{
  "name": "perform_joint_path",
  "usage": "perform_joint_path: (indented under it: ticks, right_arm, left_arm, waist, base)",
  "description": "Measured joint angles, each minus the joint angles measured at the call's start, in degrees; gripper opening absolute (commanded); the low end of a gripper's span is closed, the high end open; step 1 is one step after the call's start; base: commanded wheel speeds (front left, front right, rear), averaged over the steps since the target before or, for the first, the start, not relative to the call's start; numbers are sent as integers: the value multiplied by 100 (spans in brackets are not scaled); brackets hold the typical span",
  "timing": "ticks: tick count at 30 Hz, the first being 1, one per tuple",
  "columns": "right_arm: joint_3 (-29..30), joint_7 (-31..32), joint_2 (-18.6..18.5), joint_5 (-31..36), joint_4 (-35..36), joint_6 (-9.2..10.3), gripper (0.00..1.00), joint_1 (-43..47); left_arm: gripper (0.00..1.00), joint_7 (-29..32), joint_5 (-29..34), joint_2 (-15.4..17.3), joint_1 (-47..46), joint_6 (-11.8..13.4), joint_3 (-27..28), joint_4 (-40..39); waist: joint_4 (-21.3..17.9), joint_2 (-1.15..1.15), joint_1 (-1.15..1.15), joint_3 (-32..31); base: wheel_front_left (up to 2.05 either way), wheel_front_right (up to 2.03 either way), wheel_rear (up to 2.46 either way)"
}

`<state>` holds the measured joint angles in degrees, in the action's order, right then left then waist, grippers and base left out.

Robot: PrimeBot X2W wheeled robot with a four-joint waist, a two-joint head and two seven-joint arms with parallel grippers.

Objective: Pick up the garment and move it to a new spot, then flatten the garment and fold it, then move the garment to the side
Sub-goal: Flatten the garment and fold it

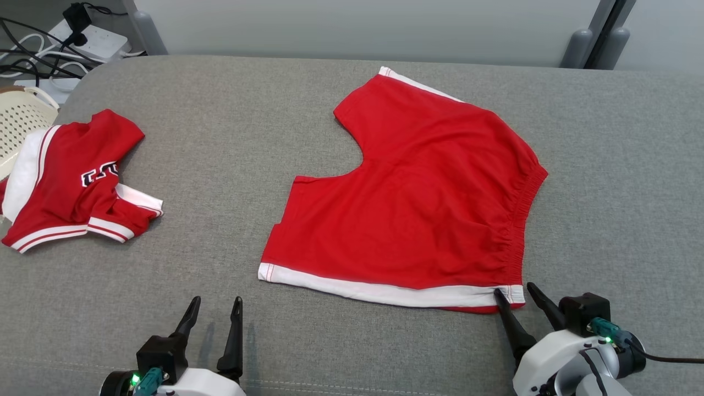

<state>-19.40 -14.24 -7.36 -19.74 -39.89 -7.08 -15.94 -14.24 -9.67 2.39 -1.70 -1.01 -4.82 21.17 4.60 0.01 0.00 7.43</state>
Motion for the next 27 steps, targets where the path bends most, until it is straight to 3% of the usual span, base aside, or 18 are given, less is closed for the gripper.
perform_joint_path:
  ticks: [2, 4, 5, 6, 7, 11, 27]
  right_arm:
    - [-69, 0, -2, -56, -2, 0, 49, -41]
    - [-137, 0, -10, -103, 5, 0, 31, -70]
    - [-166, 0, -11, -107, 9, 0, 6, -86]
    - [-191, 0, -15, -115, 14, 0, 6, -98]
    - [-220, 0, -23, -137, 19, 0, 0, -110]
    - [-336, 0, -83, -216, 54, 0, 0, -115]
    - [-1131, 0, -367, -676, 398, 0, 0, -119]
  left_arm:
    - [100, 0, -25, 0, -4, 1, -23, 1]
    - [100, 0, -47, 0, -27, 1, -53, 8]
    - [100, 0, -47, 0, -48, 1, -64, 10]
    - [100, 0, -48, -1, -76, 1, -68, 13]
    - [100, 0, -49, -1, -108, 1, -76, 22]
    - [100, 0, -79, -1, -161, -2, -100, 67]
    - [100, 0, -648, -5, -677, -419, -101, 1047]
  waist:
    - [-7, 0, 0, 35]
    - [-22, 0, 0, 62]
    - [-34, 0, 0, 73]
    - [-46, 0, 0, 82]
    - [-59, 0, 0, 91]
    - [-101, 0, 0, 103]
    - [-647, 0, 0, 231]
  base:
    - [0, 0, 0]
    - [0, 0, 0]
    - [0, 0, 0]
    - [0, 0, 0]
    - [0, 0, 0]
    - [0, 0, 0]
    - [0, 0, 0]
